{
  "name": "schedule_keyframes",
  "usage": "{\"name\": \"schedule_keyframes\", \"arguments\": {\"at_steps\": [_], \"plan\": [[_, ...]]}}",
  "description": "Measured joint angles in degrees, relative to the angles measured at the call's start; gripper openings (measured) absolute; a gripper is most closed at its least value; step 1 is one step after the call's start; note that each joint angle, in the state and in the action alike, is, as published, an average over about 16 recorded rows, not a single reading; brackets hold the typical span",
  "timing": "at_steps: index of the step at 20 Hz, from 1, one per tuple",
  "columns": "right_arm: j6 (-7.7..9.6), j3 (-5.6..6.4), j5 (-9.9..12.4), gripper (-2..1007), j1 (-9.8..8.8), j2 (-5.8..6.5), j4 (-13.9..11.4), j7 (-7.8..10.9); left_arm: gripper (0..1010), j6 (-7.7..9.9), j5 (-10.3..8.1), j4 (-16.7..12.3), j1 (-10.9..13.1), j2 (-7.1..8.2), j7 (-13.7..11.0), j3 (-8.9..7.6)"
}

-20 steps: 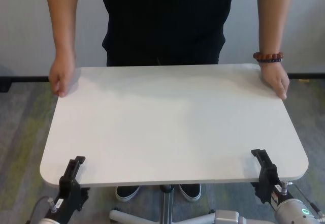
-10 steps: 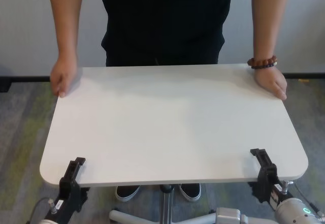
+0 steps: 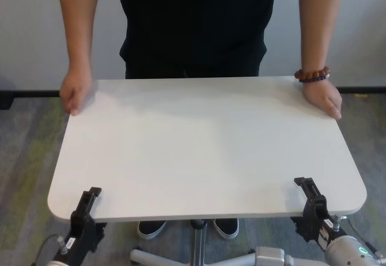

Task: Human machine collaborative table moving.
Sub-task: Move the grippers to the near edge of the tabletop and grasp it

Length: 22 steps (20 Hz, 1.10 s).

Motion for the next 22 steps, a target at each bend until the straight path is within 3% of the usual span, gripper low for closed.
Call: {"name": "schedule_keyframes", "arguments": {"at_steps": [5, 15, 18, 22], "plan": [[1.07, -0.22, -1.39, 1005, -0.07, -0.07, -0.05, -0.05, 1000, -0.02, -0.05, -0.01, 0.01, -0.01, -0.05, -0.02], [3.78, -1.10, -6.46, 1005, -0.33, -0.52, -0.19, 0.33, 1000, -0.03, -0.11, -0.04, 0.01, -0.01, -0.10, -0.05], [3.91, -1.09, -7.35, 1005, -0.49, -0.78, -0.22, 0.11, 1000, -0.03, -0.12, -0.05, 0.01, -0.01, -0.11, -0.06], [2.75, -0.37, -6.55, 1005, -0.90, -1.30, -0.22, -0.50, 1000, -0.03, -0.14, -0.06, 0.02, -0.01, -0.11, -0.07]]}}
